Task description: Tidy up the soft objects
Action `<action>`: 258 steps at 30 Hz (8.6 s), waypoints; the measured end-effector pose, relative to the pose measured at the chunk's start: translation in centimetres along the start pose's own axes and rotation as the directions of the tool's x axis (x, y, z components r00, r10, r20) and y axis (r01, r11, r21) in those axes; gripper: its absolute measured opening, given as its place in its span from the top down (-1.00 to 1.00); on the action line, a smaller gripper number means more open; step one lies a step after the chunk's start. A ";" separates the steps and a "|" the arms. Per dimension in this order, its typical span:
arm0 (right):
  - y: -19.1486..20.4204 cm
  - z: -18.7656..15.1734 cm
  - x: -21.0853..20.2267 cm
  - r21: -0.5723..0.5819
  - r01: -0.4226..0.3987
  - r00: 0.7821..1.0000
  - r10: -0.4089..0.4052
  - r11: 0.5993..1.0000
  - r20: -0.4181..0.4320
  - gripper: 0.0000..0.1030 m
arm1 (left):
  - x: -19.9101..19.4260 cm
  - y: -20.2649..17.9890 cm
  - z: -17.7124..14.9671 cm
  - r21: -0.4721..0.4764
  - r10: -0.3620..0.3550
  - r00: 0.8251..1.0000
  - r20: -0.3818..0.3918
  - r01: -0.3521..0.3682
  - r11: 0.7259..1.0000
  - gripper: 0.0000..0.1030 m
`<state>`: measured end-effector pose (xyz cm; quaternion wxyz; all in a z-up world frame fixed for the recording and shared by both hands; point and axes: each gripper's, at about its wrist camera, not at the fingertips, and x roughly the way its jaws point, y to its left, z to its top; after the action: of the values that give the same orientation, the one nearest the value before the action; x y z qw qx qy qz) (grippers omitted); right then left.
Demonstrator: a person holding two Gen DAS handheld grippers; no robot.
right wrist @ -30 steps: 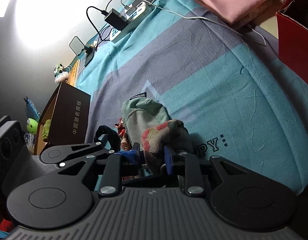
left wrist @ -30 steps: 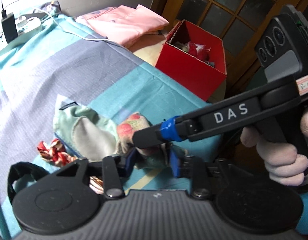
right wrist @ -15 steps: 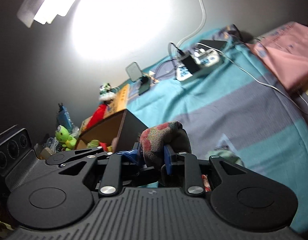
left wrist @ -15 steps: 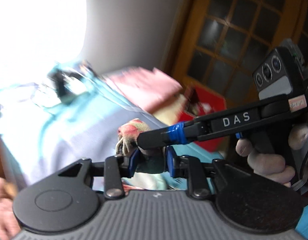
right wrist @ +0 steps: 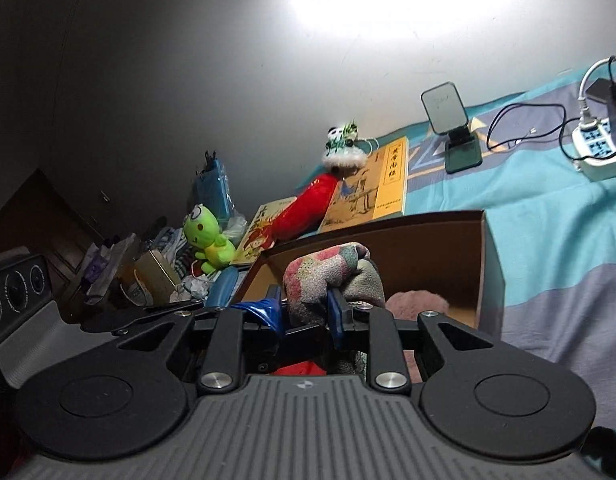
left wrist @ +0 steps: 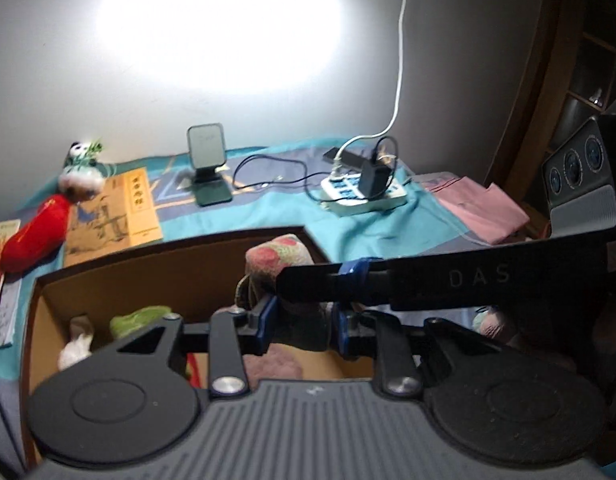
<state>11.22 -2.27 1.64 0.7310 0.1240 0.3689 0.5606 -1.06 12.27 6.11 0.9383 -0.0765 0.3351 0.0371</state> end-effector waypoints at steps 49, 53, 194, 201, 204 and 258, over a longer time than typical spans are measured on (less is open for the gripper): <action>-16.7 -7.5 -7.5 -0.027 0.278 0.921 -0.274 0.960 -0.277 0.79 | 12.9 -14.3 -9.4 -0.029 -0.145 0.925 -0.352 0.144 0.989 -0.17; -16.6 -8.8 -8.7 -0.025 0.262 0.924 -0.258 0.965 -0.281 0.79 | 13.9 -14.8 -10.1 -0.043 -0.124 0.926 -0.358 0.117 0.992 -0.18; -5.8 -5.6 -14.5 -0.030 0.369 0.919 -0.360 0.929 0.160 0.90 | 5.1 -14.1 0.1 0.079 0.271 0.949 -0.161 -0.261 0.962 -0.22; -8.5 -8.4 -15.2 0.003 0.300 0.954 -0.299 0.954 -0.035 0.90 | 5.2 -17.2 -3.7 0.139 0.182 0.960 -0.214 -0.155 0.978 -0.22; -10.2 -10.0 -15.4 0.054 0.277 0.954 -0.269 0.959 -0.130 0.90 | 5.9 -18.2 -6.0 0.161 0.148 0.950 -0.275 -0.106 0.981 -0.22; -24.5 -7.9 -13.4 0.292 0.171 0.960 -0.092 0.941 -0.266 0.86 | 19.1 -20.1 -7.6 -0.202 -0.290 0.923 -0.252 0.243 0.949 0.13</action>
<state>22.31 -24.67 -13.06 0.6863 0.1418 0.5489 0.4557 11.39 -8.50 -9.42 0.8684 -0.2042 0.4457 -0.0746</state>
